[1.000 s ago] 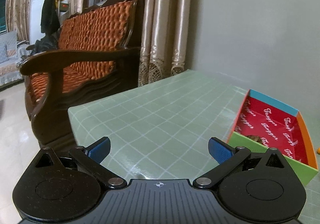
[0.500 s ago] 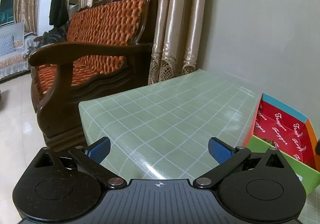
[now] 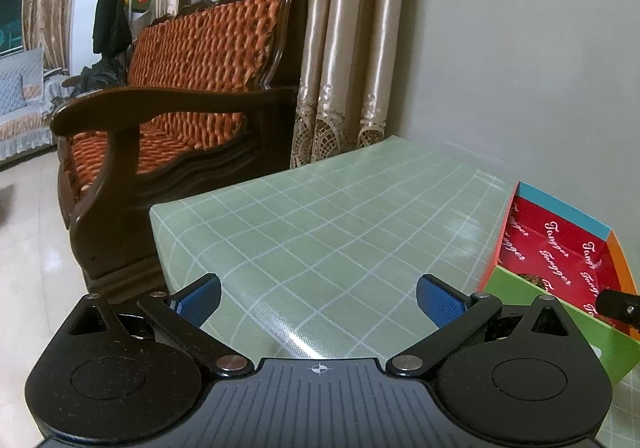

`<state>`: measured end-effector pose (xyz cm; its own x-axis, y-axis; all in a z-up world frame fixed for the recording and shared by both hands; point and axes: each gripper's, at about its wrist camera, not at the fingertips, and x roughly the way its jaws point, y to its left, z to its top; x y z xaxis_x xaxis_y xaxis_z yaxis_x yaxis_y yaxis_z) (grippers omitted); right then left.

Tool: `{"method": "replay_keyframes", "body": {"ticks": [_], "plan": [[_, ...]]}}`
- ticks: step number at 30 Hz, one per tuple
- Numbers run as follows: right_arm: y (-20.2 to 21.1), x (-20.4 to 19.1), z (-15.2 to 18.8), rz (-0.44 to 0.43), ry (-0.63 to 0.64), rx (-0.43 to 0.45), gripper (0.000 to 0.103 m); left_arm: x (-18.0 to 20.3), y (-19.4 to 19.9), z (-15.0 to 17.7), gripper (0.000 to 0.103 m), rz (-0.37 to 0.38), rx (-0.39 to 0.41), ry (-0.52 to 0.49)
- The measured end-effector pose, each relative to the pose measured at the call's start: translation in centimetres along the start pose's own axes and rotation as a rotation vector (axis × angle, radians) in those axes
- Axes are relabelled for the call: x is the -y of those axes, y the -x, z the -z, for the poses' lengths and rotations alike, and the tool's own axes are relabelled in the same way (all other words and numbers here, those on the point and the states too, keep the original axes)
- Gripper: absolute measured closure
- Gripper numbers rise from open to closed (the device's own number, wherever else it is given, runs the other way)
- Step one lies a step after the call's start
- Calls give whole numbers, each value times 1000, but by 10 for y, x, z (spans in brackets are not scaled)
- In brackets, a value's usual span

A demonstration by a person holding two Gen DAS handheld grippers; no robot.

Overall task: Organize fruits
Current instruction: 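Carry the water chestnut with the right gripper into the red box and release, then move the left tool back toward the fruit cluster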

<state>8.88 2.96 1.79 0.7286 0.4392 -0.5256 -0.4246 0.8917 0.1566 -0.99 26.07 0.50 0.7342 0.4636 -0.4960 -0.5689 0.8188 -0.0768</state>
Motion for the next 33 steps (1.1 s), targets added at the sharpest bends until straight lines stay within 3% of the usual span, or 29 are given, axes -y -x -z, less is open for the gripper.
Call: {"method": "replay_keyframes", "body": {"ticks": [1,5,8,11,23,26,28,33], "plan": [[2,-1,0,-5,4,9,33,0,0,0,0,0,-1,0],[13,-3,1,1,15,58,31,1,0,0,0,1,-2,0],[23,6,0,6,-6,98,21,6,0,1,0,7,-4,-14],[34,20,1,41,-11,127,19,14,2,3,0,10,8,-42],[57,104,28,279,-100,154,16,59,17,12,0,65,49,-152],[64,119,35,355,-117,176,11,77,26,16,0,95,71,-184],[69,129,40,391,-140,194,6,90,33,19,0,119,95,-213],[83,156,49,495,-218,206,6,124,58,29,0,201,181,-282]]}}
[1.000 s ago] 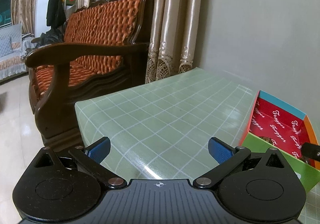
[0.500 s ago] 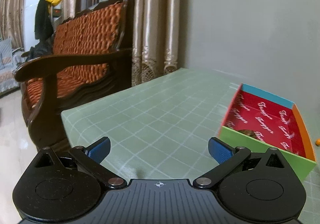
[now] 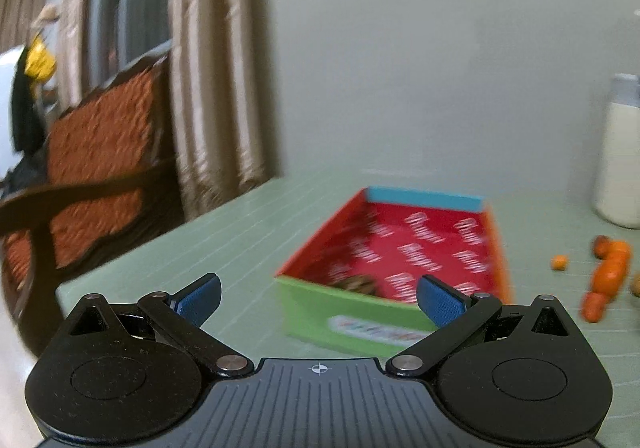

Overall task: Organize fruits
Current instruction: 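Move the left tool back toward the fruit cluster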

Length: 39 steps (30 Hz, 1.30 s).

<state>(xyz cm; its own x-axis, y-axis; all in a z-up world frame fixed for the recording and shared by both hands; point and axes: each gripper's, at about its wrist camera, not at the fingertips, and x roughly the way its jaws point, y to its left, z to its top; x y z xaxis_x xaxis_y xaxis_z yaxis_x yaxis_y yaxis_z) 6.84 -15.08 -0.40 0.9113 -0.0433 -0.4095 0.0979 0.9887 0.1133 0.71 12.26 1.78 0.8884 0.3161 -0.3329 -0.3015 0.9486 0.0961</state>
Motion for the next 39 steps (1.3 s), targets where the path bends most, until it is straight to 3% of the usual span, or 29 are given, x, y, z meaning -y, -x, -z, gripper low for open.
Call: {"method": "replay_keyframes", "body": {"ticks": [13,27,39], "plan": [[22,80,4,305,-147,43,1,101,24,6,0,244,83,-191],[40,114,10,347,-178,58,1,169,9,9,0,414,-2,-251],[53,149,16,429,-231,72,1,196,-30,7,1,464,-155,-207]]}}
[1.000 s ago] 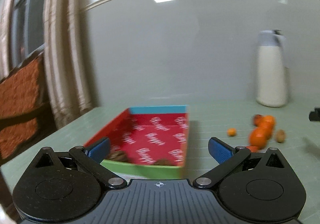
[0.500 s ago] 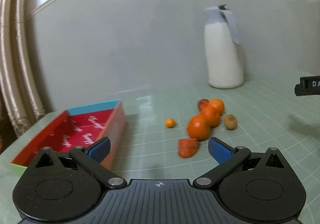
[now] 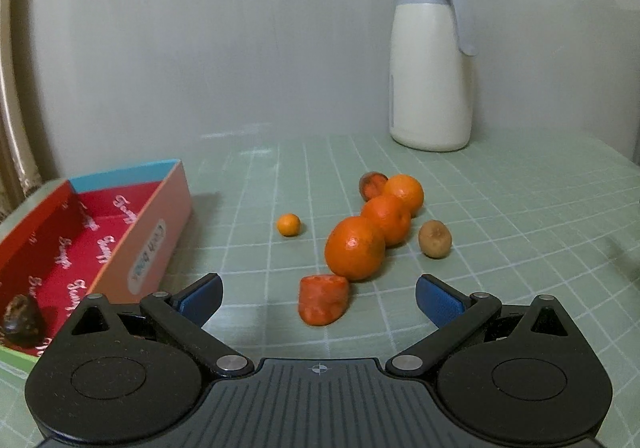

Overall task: Organize fruits
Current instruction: 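Move the left tool back toward the fruit cluster, then close the left gripper on the red-orange fruit chunk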

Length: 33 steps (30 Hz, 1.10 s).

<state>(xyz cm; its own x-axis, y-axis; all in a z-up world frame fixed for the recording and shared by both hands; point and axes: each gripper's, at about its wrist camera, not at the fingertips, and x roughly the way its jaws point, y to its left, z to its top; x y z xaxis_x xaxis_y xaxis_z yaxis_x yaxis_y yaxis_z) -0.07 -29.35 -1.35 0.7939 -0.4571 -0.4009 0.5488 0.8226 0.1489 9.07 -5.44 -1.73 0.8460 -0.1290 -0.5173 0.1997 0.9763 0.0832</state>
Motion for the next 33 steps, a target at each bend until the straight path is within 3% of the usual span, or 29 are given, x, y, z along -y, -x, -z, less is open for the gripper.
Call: {"method": "replay_keyframes", "body": {"ticks": [4,8,13,18,20,33], "plan": [[2,3,0,-5,-2,-2,1,1,-7,-2,1,12,-26,3],[2,2,1,-16,-1,-4,0,-1,-19,-2,40,47,-104,15],[0,-1,1,-32,5,-18,1,-5,-22,-1,42,50,-118,45],[-1,-4,2,-38,11,-22,0,0,-19,0,59,56,-100,15],[-1,-4,2,-40,9,-26,1,1,-18,0,71,53,-95,13],[-2,-4,2,-59,2,-35,1,2,-6,1,73,51,-40,1]]}}
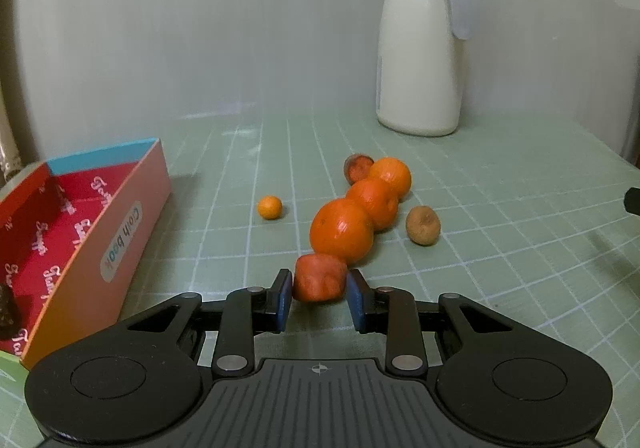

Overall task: Organize fruits
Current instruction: 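Close the left gripper on the red-orange fruit chunk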

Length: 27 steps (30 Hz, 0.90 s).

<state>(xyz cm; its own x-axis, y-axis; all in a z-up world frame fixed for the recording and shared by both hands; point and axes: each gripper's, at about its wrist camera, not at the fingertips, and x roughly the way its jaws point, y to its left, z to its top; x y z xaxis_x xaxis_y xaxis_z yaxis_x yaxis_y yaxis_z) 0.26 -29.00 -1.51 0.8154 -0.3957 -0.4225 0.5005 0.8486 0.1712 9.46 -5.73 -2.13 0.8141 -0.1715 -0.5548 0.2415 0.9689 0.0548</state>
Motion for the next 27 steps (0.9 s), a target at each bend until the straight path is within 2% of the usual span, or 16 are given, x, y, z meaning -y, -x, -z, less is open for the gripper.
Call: {"method": "replay_keyframes", "body": {"ticks": [16,18,19,24,25,27], "plan": [[1,-9,1,-22,23,3,1,-4,13,2,74,-14,48,-10],[2,-10,2,-22,26,5,1,-5,14,2,77,-13,50,-15],[2,-11,2,-25,28,4,1,-4,13,2,84,-17,43,-23],[2,-13,3,-39,28,-7,1,-1,14,3,83,-38,46,-41],[2,-14,3,-42,31,-7,1,0,14,3,77,-46,47,-42],[2,-16,3,-47,36,-7,1,1,13,4,34,-90,42,-49]]}}
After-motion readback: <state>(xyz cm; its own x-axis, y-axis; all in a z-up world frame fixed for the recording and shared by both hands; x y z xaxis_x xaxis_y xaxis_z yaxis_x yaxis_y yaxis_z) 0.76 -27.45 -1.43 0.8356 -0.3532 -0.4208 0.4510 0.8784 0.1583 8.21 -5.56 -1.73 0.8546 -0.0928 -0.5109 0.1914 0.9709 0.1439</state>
